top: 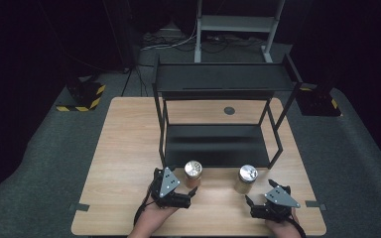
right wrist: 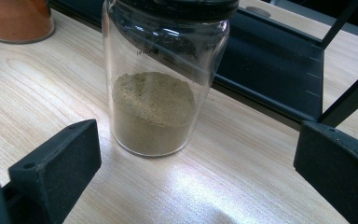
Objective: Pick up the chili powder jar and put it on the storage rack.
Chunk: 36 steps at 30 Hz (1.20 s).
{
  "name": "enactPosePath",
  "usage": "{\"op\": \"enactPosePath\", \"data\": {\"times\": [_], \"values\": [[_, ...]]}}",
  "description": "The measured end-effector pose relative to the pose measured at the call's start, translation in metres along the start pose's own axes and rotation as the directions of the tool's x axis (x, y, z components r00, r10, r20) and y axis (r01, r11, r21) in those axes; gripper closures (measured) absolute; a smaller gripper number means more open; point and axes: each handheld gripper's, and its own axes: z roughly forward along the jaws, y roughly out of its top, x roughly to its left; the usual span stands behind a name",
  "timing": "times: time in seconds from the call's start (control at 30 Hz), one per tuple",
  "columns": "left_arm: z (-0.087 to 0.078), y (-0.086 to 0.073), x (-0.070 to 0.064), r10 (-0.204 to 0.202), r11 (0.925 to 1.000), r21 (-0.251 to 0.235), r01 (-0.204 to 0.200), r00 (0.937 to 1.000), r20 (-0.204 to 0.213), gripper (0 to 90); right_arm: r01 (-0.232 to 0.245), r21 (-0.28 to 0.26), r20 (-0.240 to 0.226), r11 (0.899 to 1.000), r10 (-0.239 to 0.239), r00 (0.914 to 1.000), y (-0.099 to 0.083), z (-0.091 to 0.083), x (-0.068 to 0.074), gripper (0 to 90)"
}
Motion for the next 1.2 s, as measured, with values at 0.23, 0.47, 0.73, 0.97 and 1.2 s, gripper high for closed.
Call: {"op": "enactPosePath", "data": {"times": [0.23, 0.47, 0.73, 0.97, 1.2], "values": [[0.007, 0.001, -0.002, -0.004, 0.9998, -0.02, 0.004, 1.0, 0.003, 0.4, -0.002, -0.001, -0.001, 1.0, 0.002, 1.0, 0.0, 0.0, 0.0, 0.0], [0.015, 0.002, -0.001, -0.017, 0.9992, -0.036, 0.017, 0.9999, 0.002, 0.4, -0.002, -0.002, -0.001, 1.0, 0.002, 1.0, 0.0, 0.0, 0.0, 0.0], [0.026, 0.0, 0.004, -0.048, 0.9979, -0.043, 0.049, 0.9988, 0.011, 1.6, -0.002, -0.003, -0.003, 1.0, 0.002, 1.0, -0.001, 0.0, -0.001, 0.0], [0.034, -0.004, 0.007, -0.065, 0.9967, -0.049, 0.066, 0.9977, 0.017, 12.4, -0.004, -0.002, -0.005, 1.0, 0.004, 1.0, 0.0, 0.0, -0.001, 0.0], [0.036, -0.012, 0.012, -0.089, 0.9931, -0.074, 0.091, 0.9954, 0.036, 23.9, -0.005, -0.003, -0.006, 1.0, 0.005, 1.0, -0.001, 0.0, -0.002, 0.0]]}}
